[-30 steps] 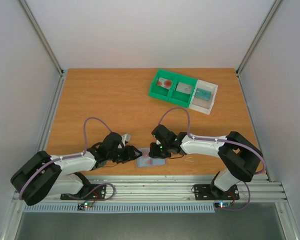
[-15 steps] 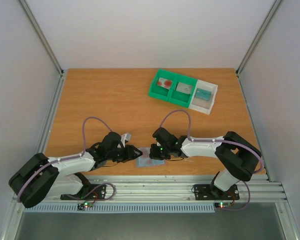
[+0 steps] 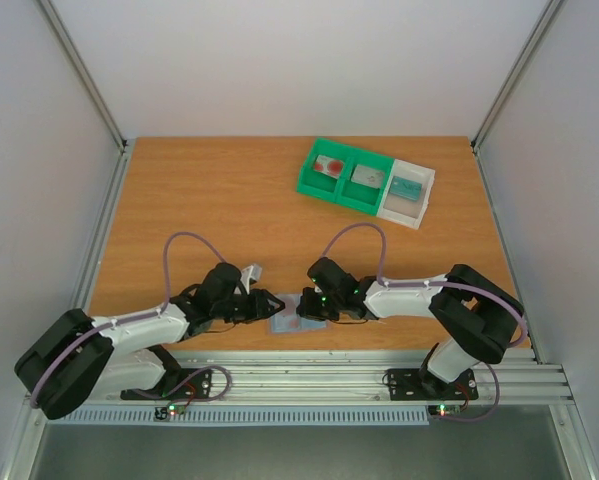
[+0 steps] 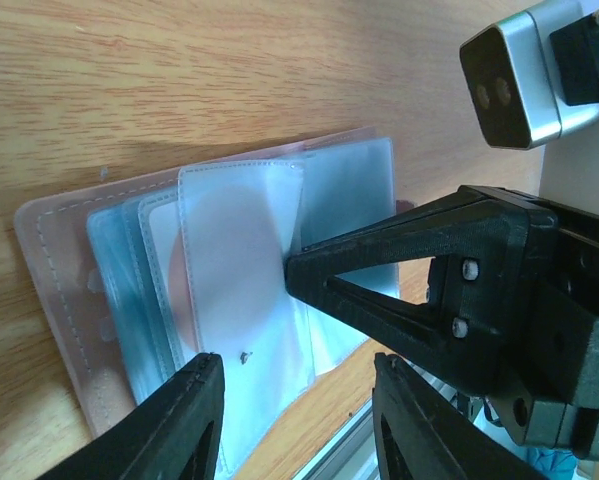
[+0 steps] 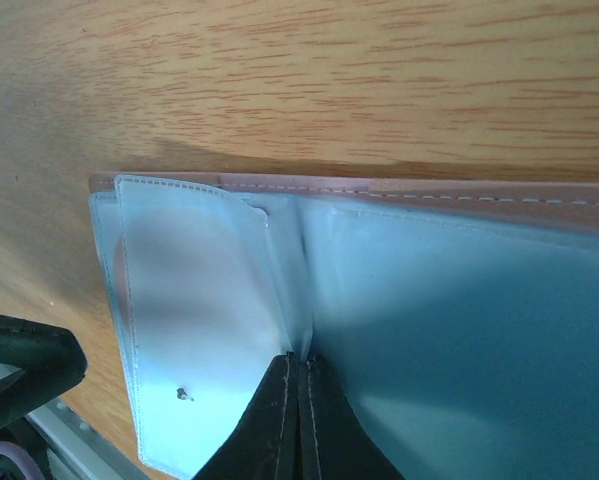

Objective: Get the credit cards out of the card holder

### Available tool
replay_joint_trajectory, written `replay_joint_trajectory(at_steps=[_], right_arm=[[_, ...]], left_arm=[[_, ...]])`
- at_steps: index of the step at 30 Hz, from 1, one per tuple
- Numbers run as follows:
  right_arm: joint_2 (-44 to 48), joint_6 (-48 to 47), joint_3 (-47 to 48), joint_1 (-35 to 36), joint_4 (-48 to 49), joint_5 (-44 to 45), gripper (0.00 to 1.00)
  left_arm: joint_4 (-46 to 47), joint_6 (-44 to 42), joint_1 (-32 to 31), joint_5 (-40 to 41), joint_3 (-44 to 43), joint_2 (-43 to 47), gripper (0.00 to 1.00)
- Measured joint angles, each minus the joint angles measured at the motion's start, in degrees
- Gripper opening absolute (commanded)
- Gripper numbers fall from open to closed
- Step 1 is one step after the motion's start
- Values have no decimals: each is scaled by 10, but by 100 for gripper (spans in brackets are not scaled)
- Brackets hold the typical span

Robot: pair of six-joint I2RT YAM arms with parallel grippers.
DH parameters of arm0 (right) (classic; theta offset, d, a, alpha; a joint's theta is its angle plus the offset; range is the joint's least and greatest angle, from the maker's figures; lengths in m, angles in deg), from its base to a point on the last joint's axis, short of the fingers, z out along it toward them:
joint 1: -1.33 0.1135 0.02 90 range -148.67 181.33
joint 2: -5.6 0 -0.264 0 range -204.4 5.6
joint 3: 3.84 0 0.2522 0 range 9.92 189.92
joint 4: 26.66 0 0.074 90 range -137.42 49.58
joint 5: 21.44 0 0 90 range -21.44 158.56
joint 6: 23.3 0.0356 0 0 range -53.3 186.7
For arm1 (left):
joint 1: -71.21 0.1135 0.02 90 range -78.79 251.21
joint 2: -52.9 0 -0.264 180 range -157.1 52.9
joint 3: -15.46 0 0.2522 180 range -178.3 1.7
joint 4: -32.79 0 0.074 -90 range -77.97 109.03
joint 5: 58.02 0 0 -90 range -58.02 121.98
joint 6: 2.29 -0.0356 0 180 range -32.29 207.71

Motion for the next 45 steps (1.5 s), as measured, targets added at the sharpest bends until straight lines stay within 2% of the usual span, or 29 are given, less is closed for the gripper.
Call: replay_joint_trajectory(at_steps=[10,22,25,35,45], right_arm=[[-7,20,-15,0,49,-8,1],[-8,38,-34,0,93,-11,1],[-10,48,-47,0,122,-13,1],[-17,75,-76,0,196,-19,1],[-19,81,-78,0,205,-20,1]], left_arm=[[19,-9,0,-1,-2,-53,43],[56,-1,0,-26,-2,-70,43],[66,8,0,-38,-2,-63,47],[-51,-22,0,15,-22,48,50],[-85,-38,0,30,-23,30,50]])
